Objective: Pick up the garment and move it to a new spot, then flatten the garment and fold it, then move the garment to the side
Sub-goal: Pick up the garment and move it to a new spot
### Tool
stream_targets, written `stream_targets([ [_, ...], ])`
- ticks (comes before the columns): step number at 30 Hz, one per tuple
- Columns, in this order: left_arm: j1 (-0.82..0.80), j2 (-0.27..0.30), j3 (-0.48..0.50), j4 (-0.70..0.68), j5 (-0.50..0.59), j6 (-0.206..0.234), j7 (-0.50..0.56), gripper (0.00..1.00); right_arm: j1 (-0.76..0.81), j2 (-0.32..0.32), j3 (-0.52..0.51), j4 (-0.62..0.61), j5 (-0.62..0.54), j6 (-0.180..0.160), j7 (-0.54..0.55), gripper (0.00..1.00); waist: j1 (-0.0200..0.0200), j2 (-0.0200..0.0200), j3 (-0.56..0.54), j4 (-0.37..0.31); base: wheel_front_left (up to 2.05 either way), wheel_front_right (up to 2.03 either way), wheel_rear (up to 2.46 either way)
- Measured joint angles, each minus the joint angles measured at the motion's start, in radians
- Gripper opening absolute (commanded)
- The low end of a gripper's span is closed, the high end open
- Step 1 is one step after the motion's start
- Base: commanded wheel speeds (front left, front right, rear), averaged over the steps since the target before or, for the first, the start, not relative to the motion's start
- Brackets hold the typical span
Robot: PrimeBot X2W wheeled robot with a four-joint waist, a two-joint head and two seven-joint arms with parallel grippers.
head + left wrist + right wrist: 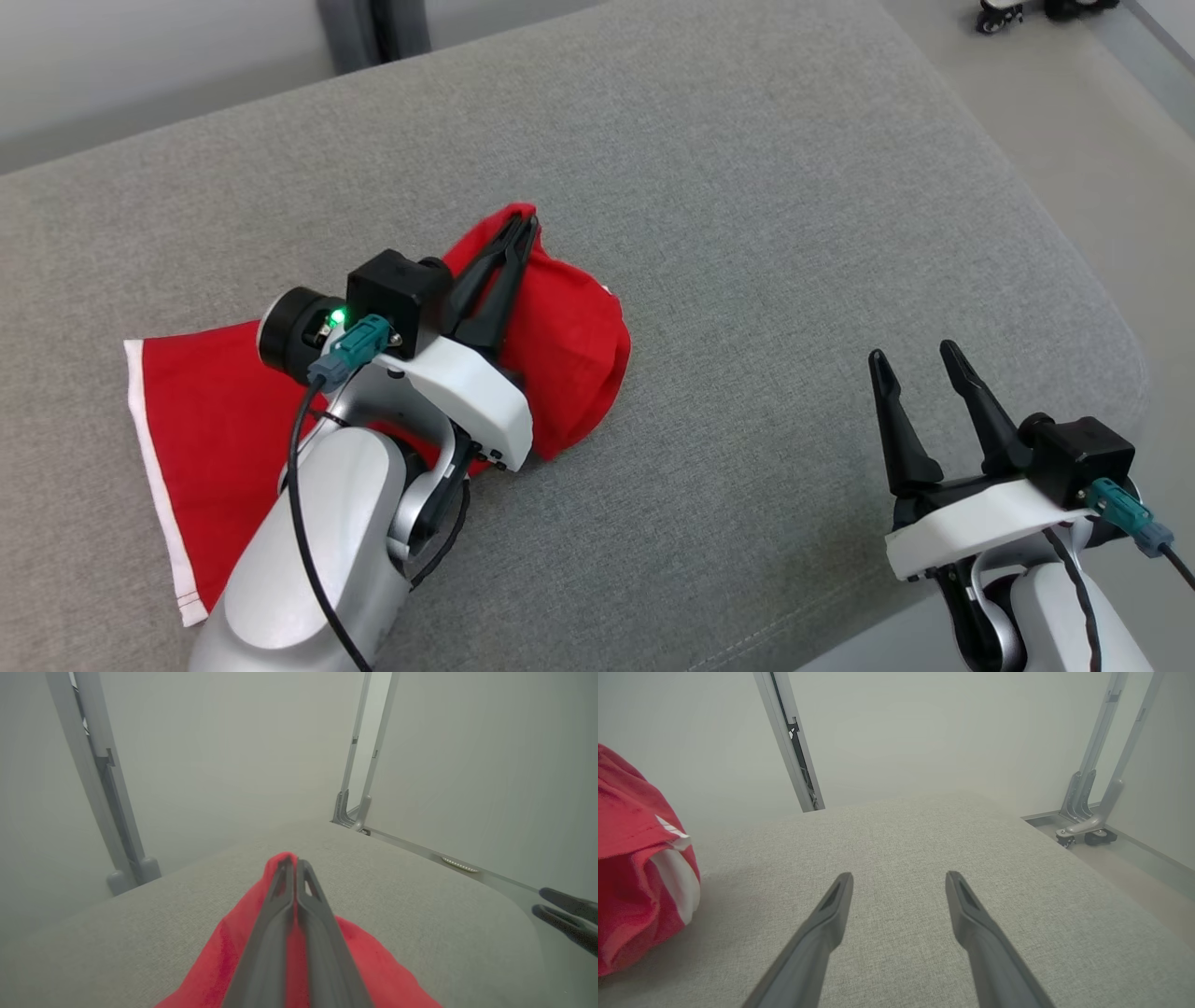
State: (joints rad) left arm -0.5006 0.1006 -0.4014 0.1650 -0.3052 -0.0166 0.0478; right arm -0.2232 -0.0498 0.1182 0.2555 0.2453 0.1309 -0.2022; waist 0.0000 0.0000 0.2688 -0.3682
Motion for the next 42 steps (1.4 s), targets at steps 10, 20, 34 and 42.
stream_targets([
  [10, -0.004, -0.028, -0.063, 0.180, -0.031, -0.039, -0.056, 1.00, -0.031, 0.001, -0.010, 0.050, 0.002, 0.000, -0.021, 1.00, 0.0000, 0.0000, 0.030, 0.022, 0.00, 0.00, 0.00],
  [20, 0.107, 0.001, 0.001, 0.101, -0.073, 0.030, -0.129, 1.00, -0.031, 0.002, -0.056, 0.058, -0.041, 0.000, -0.012, 1.00, 0.0000, 0.0000, -0.035, 0.140, 0.00, 0.00, 0.00],
  [34, 0.318, 0.147, 0.235, 0.007, -0.137, 0.171, -0.228, 1.00, 0.027, 0.002, -0.102, -0.020, -0.098, 0.000, 0.047, 1.00, 0.0001, 0.0000, -0.142, 0.303, 0.00, 0.00, 0.00],
  [42, 0.422, 0.179, 0.253, -0.057, -0.142, 0.185, -0.233, 1.00, 0.070, 0.001, -0.098, -0.058, -0.110, 0.000, 0.079, 1.00, 0.0000, 0.0000, -0.193, 0.332, 0.00, 0.00, 0.00],
])
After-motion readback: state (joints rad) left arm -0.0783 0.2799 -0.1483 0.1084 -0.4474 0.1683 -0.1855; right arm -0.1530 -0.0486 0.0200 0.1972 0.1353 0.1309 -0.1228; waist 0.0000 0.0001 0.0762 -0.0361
